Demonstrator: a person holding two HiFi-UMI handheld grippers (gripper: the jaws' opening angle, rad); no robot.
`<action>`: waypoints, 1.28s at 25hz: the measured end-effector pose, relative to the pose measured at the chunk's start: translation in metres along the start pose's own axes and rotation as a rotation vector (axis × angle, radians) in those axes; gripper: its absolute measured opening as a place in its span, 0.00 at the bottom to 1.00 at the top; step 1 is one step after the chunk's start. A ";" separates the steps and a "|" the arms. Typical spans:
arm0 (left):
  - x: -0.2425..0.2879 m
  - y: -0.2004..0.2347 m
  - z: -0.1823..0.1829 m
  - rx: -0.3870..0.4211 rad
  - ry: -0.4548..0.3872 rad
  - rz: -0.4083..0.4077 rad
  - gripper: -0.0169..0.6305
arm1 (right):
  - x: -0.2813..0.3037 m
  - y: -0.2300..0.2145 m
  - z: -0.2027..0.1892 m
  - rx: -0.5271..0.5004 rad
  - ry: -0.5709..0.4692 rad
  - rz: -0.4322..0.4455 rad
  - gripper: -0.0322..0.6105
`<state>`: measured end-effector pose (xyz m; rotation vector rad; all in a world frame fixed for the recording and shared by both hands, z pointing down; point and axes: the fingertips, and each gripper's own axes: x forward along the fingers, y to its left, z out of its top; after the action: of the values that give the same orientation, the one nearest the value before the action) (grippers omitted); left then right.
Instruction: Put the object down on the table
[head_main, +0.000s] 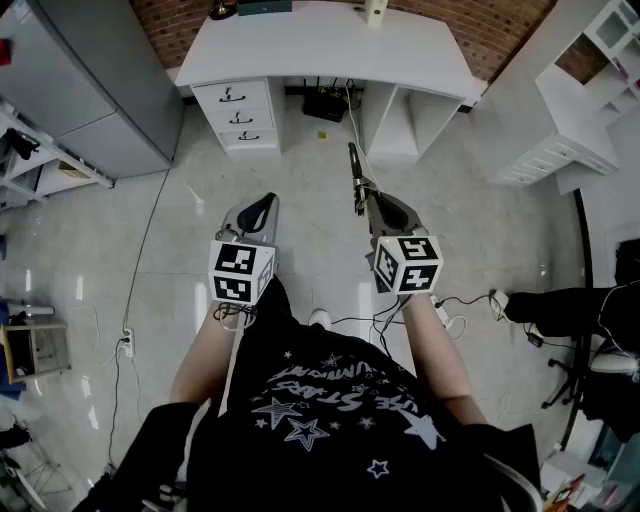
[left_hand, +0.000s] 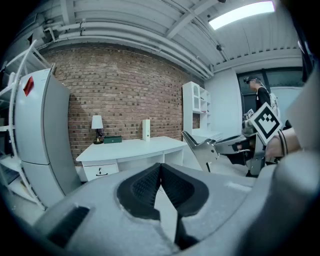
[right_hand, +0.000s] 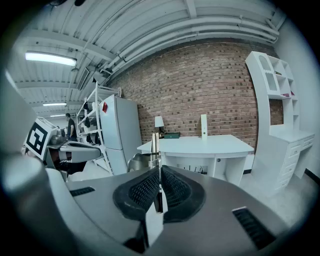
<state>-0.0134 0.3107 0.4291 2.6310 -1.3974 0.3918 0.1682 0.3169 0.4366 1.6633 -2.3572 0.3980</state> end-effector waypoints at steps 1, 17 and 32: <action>-0.003 -0.001 0.000 0.003 -0.002 0.003 0.06 | -0.002 0.002 -0.002 0.003 -0.002 0.000 0.06; -0.025 -0.011 -0.009 -0.003 -0.012 0.026 0.06 | -0.024 0.006 -0.011 0.008 -0.017 0.008 0.06; 0.088 0.082 0.020 -0.018 -0.011 -0.004 0.06 | 0.093 -0.029 0.030 0.012 0.011 -0.016 0.06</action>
<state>-0.0312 0.1905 0.4354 2.6254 -1.3918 0.3637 0.1643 0.2152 0.4429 1.6795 -2.3370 0.4181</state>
